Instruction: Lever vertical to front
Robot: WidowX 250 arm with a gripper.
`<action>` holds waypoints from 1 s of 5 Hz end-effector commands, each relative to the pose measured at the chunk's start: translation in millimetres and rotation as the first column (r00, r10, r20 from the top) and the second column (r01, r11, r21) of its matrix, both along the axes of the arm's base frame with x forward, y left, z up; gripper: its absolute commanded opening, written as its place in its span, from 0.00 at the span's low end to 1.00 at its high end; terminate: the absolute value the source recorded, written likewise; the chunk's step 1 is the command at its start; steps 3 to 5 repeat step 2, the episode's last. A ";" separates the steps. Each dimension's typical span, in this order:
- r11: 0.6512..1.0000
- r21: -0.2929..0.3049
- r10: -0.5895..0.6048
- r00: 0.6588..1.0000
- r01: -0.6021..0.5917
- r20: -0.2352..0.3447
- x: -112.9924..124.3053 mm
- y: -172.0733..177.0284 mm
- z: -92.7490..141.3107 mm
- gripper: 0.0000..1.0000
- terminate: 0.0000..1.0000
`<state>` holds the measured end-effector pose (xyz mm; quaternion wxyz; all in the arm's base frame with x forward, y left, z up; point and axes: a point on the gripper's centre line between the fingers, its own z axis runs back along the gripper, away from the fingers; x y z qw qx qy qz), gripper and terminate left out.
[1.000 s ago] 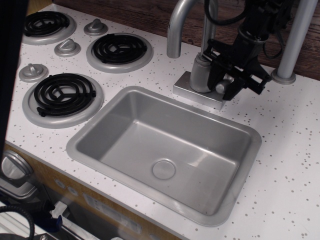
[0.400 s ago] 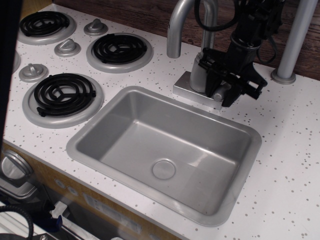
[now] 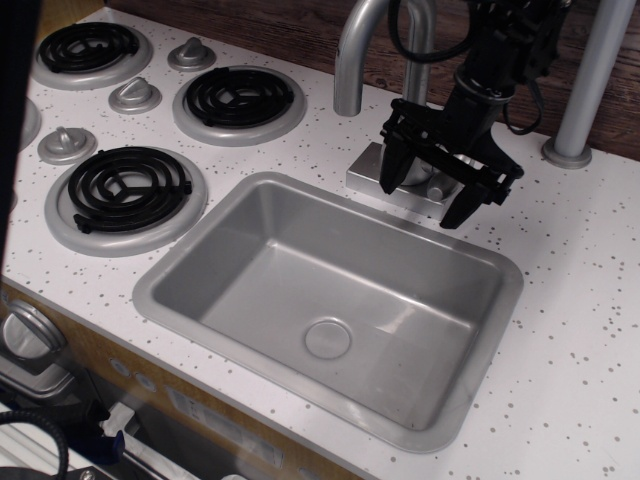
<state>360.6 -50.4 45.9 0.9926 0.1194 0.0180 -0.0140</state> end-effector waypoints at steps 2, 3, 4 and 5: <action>0.999 -0.010 0.036 0.994 -0.035 0.105 -7.2 -5.1 36.3 1.00 1.00; 0.999 -0.010 0.036 0.994 -0.035 0.105 -7.2 -5.1 36.3 1.00 1.00; 0.999 -0.010 0.036 0.994 -0.035 0.105 -7.2 -5.1 36.3 1.00 1.00; 0.999 -0.010 0.036 0.994 -0.035 0.105 -7.2 -5.1 36.3 1.00 1.00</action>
